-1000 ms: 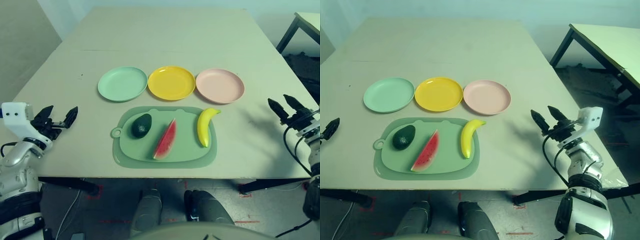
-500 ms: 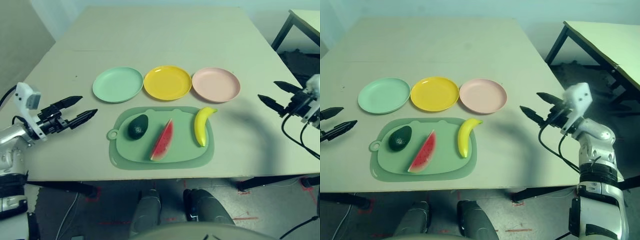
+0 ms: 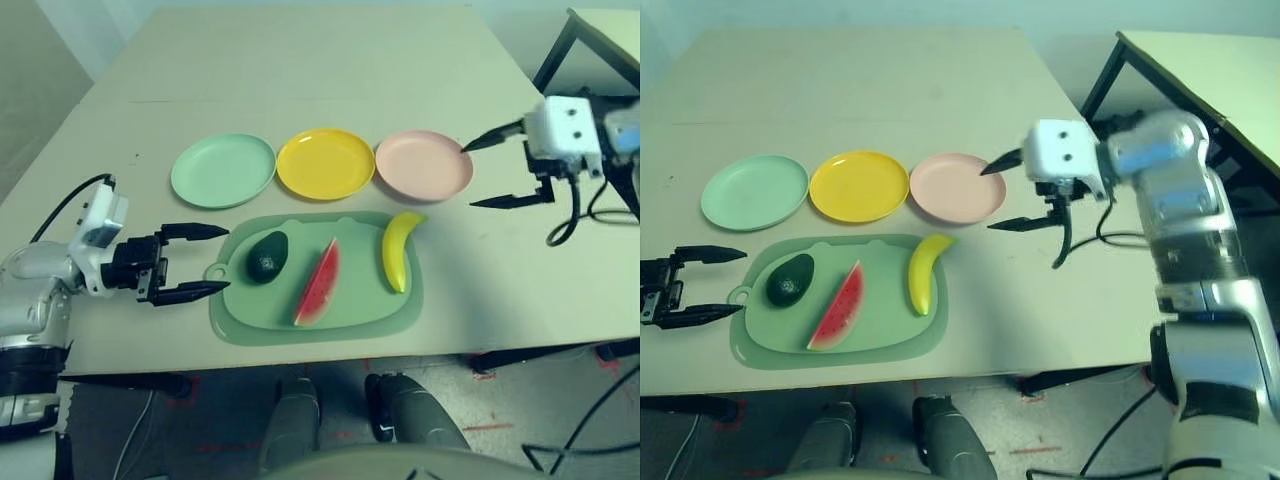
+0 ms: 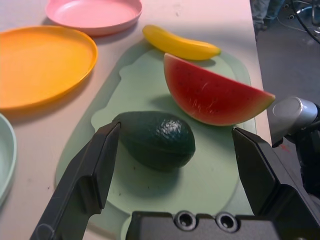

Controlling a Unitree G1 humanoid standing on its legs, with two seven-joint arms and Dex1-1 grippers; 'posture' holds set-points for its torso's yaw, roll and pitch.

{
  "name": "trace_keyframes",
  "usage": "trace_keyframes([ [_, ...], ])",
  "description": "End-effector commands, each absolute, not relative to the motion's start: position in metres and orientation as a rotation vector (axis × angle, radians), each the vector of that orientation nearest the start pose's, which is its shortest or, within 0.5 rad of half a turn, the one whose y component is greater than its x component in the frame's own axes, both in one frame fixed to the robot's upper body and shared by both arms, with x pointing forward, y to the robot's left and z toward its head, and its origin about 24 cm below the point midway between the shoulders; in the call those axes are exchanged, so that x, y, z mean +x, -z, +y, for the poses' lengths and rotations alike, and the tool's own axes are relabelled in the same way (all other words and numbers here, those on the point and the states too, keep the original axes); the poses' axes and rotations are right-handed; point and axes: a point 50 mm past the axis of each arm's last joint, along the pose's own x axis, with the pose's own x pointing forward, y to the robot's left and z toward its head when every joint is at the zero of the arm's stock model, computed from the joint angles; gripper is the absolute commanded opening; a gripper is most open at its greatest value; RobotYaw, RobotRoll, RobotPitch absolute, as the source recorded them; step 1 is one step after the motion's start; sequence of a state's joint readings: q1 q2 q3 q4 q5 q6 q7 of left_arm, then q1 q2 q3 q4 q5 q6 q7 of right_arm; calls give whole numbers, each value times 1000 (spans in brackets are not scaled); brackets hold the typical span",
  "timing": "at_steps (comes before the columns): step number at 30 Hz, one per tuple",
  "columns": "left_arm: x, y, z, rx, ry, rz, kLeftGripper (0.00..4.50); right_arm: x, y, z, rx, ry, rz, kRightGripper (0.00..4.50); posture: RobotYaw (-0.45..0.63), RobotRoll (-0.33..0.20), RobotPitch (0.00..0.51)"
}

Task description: Place the fruits into color-matched plates.

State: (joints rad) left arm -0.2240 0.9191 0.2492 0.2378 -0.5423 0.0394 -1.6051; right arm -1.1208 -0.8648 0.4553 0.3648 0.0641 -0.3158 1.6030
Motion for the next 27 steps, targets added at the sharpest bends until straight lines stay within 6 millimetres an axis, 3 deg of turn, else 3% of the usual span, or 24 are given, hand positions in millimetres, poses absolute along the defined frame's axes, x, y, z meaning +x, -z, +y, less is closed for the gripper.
trace_keyframes([
  [1, 239, -166, 302, 382, 1296, 115, 4500, 315, -259, -143, -1622, -1648, 72, 4428, 18, 0, 146],
  [6, 237, -166, 302, 377, 1293, 105, 4500, 313, -249, -128, -1720, -1722, 81, 4428, 27, 0, 149],
  [14, 237, -168, 297, 380, 1304, 92, 4500, 331, -222, -104, -1780, -1737, 95, 4428, 37, 0, 158],
  [27, 245, -172, 284, 390, 1326, 66, 4500, 334, -184, -100, -1775, -1815, 174, 4428, 47, 0, 165],
])
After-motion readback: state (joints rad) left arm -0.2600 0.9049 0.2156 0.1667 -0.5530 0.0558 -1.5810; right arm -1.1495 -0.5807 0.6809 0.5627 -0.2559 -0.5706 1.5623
